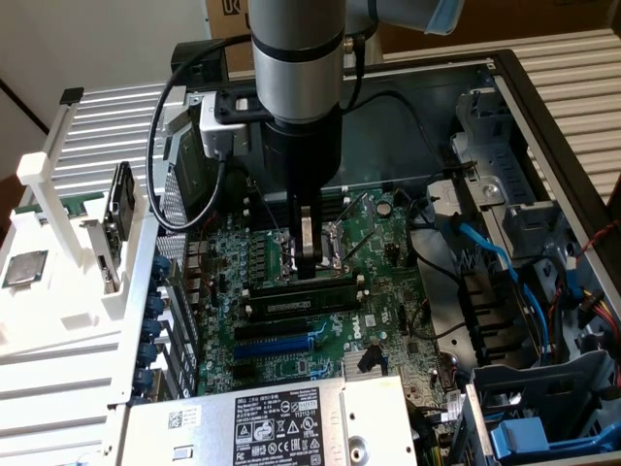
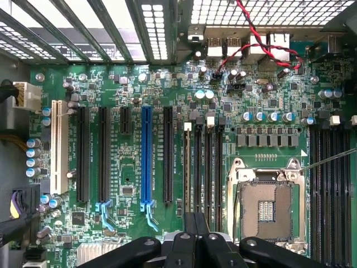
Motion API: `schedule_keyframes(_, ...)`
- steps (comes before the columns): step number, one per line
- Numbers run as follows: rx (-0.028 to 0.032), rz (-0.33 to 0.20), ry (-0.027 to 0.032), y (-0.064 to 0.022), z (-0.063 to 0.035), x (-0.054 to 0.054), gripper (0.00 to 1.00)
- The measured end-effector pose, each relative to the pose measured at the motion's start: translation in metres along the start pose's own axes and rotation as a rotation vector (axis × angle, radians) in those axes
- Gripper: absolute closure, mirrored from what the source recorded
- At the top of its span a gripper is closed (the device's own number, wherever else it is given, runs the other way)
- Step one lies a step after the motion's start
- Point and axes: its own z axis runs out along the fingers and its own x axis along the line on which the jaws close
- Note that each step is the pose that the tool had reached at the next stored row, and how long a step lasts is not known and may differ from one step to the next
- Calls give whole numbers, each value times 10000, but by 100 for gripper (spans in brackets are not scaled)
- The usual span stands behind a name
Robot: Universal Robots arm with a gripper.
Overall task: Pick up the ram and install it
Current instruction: 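Press down the ram until it locks into place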
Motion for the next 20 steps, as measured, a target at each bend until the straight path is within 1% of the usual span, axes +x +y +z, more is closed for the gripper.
schedule_keyframes(2,1,43,-1,0,0,0,90)
schedule_keyframes(20,37,3063,-89,0,0,0,90)
